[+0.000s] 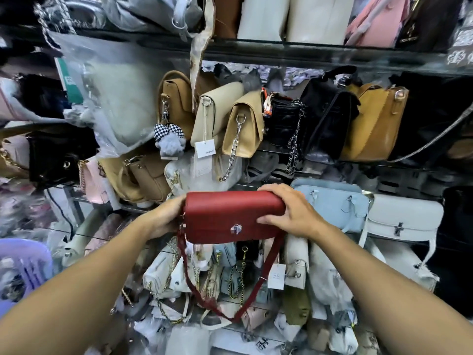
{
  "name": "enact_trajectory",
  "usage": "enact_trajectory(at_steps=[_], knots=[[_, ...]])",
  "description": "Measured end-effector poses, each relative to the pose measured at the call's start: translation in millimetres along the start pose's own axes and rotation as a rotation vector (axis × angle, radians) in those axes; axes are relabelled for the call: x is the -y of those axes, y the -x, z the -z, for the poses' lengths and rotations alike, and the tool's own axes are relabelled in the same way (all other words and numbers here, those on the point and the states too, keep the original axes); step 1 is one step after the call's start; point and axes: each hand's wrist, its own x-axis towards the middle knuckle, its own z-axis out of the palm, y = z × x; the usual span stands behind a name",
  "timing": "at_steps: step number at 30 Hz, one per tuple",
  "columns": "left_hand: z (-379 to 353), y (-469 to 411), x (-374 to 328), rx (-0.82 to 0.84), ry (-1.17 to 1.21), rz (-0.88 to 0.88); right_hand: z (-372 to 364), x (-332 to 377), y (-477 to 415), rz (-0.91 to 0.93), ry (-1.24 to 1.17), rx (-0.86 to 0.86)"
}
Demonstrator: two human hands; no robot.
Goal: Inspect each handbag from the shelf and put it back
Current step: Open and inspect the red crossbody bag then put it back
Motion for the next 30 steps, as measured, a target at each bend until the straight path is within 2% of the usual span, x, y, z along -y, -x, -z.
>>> enact_trajectory(at_steps=[3, 6, 9, 14, 17, 23, 25, 28, 30], knots=[[-3, 21, -14, -0.034, 0.179, -0.090, 3, 26, 7, -0.117, -0.221, -0.105], [-10, 46, -30, -0.015, 0.270, -0.211, 7, 55, 13, -0.214, -0.477, -0.227], [-12, 69, -42, 0.024, 0.331, -0.256, 12, 79, 18, -0.287, -0.665, -0.373], [-12, 92, -57, 0.116, 0.296, -0.310, 25, 101, 17, -0.338, -0.701, -0.533], [-18, 96, -60, 0.113, 0.204, -0.314, 35, 107, 12, -0.353, -0.655, -0.609], [-26, 95, -72, -0.005, 0.335, -0.363, 53, 119, 7, -0.332, -0.472, -0.584], [-27, 93, -75, -0.031, 0.324, -0.367, 55, 120, 5, -0.295, -0.225, -0.642], [-30, 89, -80, -0.099, 0.277, -0.420, 51, 127, 3, -0.099, 0.161, -0.792], [-32, 88, -80, -0.115, 0.251, -0.444, 43, 137, 2, 0.028, 0.260, -0.763]])
